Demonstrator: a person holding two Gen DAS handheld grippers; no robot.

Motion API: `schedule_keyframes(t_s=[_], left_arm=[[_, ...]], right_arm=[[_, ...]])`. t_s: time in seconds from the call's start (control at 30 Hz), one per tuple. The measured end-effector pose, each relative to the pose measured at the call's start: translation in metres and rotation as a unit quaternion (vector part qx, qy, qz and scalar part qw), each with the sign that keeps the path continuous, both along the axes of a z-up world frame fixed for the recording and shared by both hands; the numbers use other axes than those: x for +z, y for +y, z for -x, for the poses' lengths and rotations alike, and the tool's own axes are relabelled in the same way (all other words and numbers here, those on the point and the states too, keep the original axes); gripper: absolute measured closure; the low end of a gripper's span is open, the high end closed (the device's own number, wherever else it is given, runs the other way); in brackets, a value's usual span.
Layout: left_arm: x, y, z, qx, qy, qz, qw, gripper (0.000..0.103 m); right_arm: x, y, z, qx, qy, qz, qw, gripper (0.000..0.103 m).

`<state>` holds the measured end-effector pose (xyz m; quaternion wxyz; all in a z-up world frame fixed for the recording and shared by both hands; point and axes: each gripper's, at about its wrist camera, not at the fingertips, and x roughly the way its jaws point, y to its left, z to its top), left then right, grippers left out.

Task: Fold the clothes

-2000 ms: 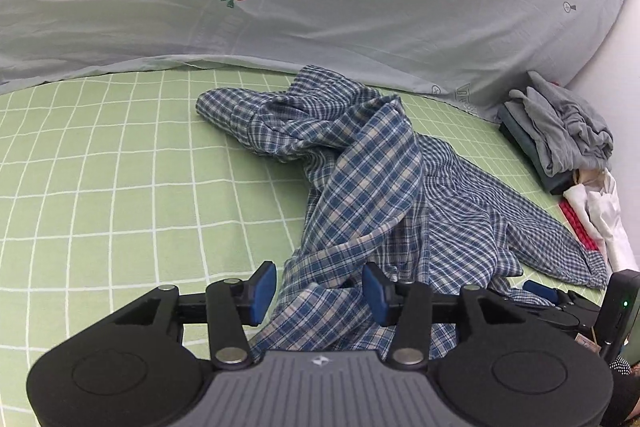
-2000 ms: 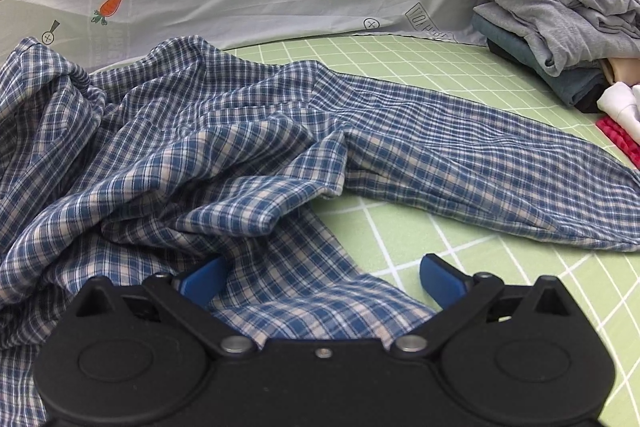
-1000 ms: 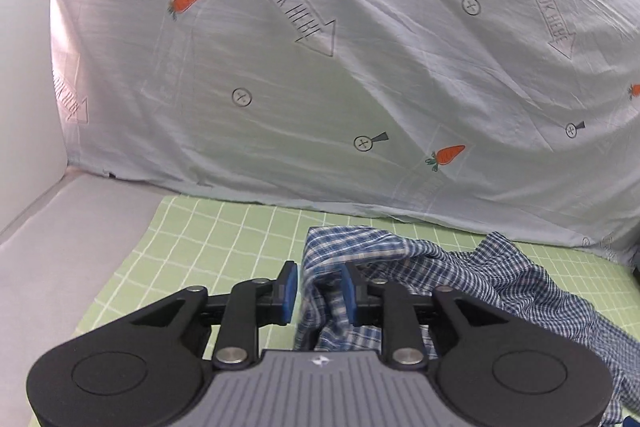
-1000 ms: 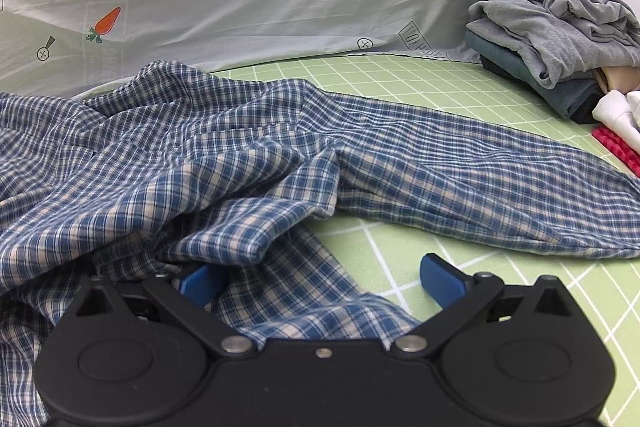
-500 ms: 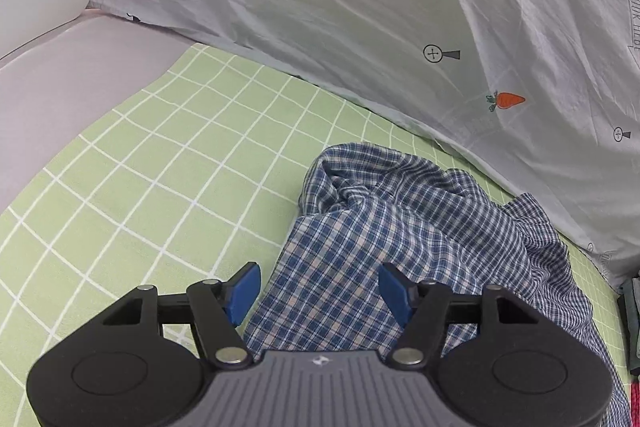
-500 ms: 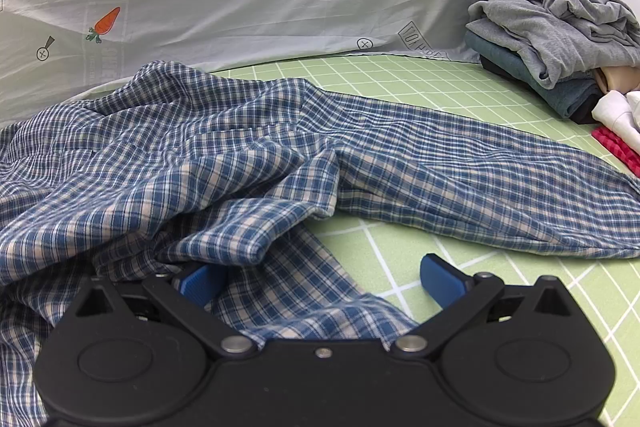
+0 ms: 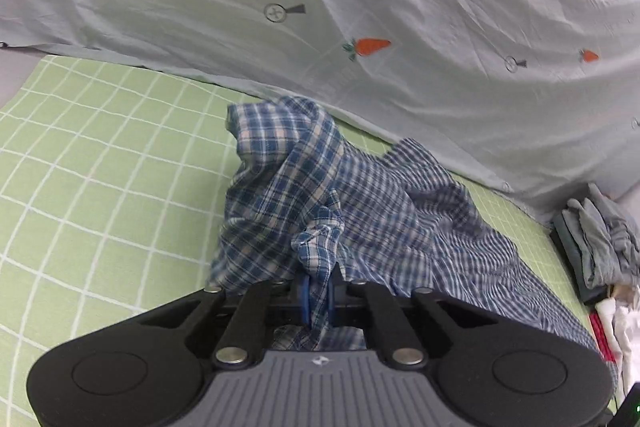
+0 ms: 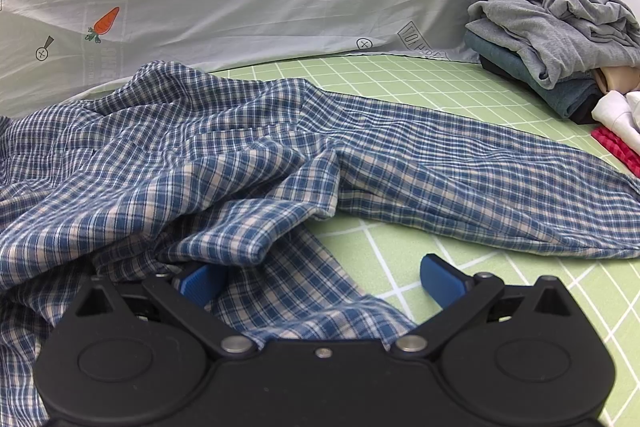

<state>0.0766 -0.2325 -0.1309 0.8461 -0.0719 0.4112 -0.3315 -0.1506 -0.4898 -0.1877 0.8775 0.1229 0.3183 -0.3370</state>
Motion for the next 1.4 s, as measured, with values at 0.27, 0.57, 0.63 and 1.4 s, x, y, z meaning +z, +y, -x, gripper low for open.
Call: schedule_keyframes(t_s=[0.27, 0.57, 0.63, 1.4], left_arm=[[-0.021, -0.046, 0.049, -0.114, -0.033, -0.100, 0.9880, 0.084], [0.018, 0.002, 0.039, -0.061, -0.044, -0.070, 0.9947, 0.076], [0.029, 0.015, 0.039, -0.049, -0.057, -0.070, 0.9947, 0.075], [0.008, 0.108, -0.030, 0.150, 0.003, -0.065, 0.9865, 0.075]], right_arm=[[0.000, 0.001, -0.001, -0.002, 0.000, 0.000, 1.000, 0.000], [0.000, 0.002, -0.001, -0.003, 0.000, 0.000, 1.000, 0.000], [0.000, 0.001, 0.000, -0.003, 0.000, 0.000, 1.000, 0.000], [0.000, 0.001, -0.001, -0.002, 0.000, 0.000, 1.000, 0.000]])
